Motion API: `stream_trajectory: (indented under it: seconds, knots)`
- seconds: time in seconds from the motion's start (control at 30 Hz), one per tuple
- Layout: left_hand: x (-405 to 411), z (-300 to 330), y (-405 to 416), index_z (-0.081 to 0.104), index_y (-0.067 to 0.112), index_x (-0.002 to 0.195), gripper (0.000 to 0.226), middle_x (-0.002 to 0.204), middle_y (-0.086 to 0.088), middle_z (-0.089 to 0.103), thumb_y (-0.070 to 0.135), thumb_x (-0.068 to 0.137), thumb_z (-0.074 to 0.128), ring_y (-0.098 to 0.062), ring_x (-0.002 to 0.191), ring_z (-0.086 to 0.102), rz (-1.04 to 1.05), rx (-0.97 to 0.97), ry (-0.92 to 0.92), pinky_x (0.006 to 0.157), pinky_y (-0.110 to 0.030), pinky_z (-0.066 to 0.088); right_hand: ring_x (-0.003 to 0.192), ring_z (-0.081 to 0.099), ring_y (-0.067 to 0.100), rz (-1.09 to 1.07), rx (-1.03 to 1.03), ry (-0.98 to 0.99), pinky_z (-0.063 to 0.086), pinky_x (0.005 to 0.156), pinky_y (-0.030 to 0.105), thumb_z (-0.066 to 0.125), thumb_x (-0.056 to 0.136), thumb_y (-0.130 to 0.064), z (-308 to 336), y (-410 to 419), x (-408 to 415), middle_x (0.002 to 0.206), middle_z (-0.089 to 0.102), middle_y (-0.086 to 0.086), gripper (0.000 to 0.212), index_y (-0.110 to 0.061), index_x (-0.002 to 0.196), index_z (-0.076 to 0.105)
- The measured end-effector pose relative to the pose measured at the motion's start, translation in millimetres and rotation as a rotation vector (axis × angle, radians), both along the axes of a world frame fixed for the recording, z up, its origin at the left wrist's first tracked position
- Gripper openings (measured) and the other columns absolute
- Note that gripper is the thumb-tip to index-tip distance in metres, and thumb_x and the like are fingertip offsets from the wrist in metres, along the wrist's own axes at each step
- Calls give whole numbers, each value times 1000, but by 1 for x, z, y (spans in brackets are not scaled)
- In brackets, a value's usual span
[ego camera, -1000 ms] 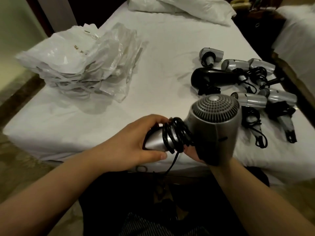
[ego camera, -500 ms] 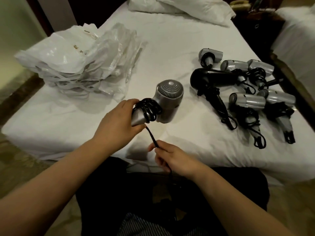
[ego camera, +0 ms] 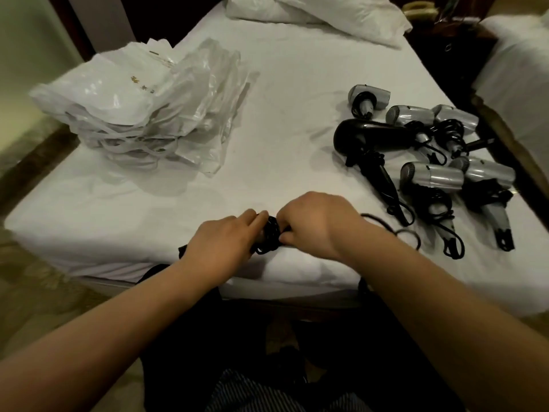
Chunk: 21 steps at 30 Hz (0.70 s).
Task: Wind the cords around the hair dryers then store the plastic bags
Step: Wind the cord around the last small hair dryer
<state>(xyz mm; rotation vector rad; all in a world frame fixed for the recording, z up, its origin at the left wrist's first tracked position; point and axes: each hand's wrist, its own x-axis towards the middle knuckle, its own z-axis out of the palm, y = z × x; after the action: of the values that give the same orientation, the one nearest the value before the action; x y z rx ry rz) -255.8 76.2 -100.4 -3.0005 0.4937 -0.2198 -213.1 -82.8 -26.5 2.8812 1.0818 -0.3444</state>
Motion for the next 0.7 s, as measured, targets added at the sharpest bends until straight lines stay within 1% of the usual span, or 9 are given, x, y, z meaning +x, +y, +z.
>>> stream_trajectory:
  seconds: [0.07,0.13,0.2,0.23,0.3,0.33,0.43,0.57,0.7]
  knots:
    - [-1,-4,-1,66,12,105,63,73,-4,57,17,46,87,-25,42,52,-13,8,-18,42,-16,2,89,55,22,-8,-24,-6,34,58,27,50,91,-34,1,-1,14,92,60,0,20,-17,96,60]
    - [-1,-4,-2,65,12,107,62,77,-5,58,15,49,86,-25,46,53,-28,12,-31,40,-17,3,98,54,21,0,-27,29,38,68,29,53,90,-38,-6,-3,28,102,61,-1,25,-17,101,61]
    - [-1,-3,-6,56,14,119,59,92,-5,59,16,65,78,-25,65,59,-18,-24,27,37,-27,25,98,53,21,-12,36,105,42,75,32,57,89,-39,-17,-6,38,99,60,0,22,-17,93,59]
    - [0,-3,-6,46,15,129,58,104,-5,57,17,76,69,-26,81,60,37,-87,81,48,-34,38,94,53,22,-34,81,136,42,76,32,59,87,-39,-22,-8,42,92,59,0,22,-17,84,55]
    - [6,1,-2,34,11,135,56,119,-9,55,17,85,58,-29,102,57,208,-217,363,73,-36,45,83,49,20,-114,182,174,39,71,31,63,85,-40,-30,-15,48,78,55,-1,30,-17,72,48]
    - [12,2,2,37,8,132,53,118,-13,57,19,85,59,-29,103,56,278,-291,461,77,-34,44,81,48,19,-149,234,185,38,68,30,64,84,-40,-33,-19,50,72,52,-4,32,-20,68,46]
    - [21,4,16,53,8,113,37,108,-13,62,25,83,67,-23,87,55,349,-423,609,69,-27,37,78,46,20,-201,273,158,36,67,30,63,85,-39,-41,-25,50,67,47,-5,38,-25,60,38]
    - [16,-6,19,38,9,124,42,96,-17,62,20,90,60,-32,69,64,324,-726,823,65,-34,50,82,49,22,-155,287,97,32,65,28,59,89,-35,-40,-25,43,74,49,-4,32,-23,66,40]
    - [19,-14,14,45,5,118,39,109,-17,60,30,91,59,-26,76,55,403,-653,619,67,-30,42,74,41,18,-1,176,117,29,62,28,53,93,-37,-14,-20,15,63,41,-8,41,-26,58,33]
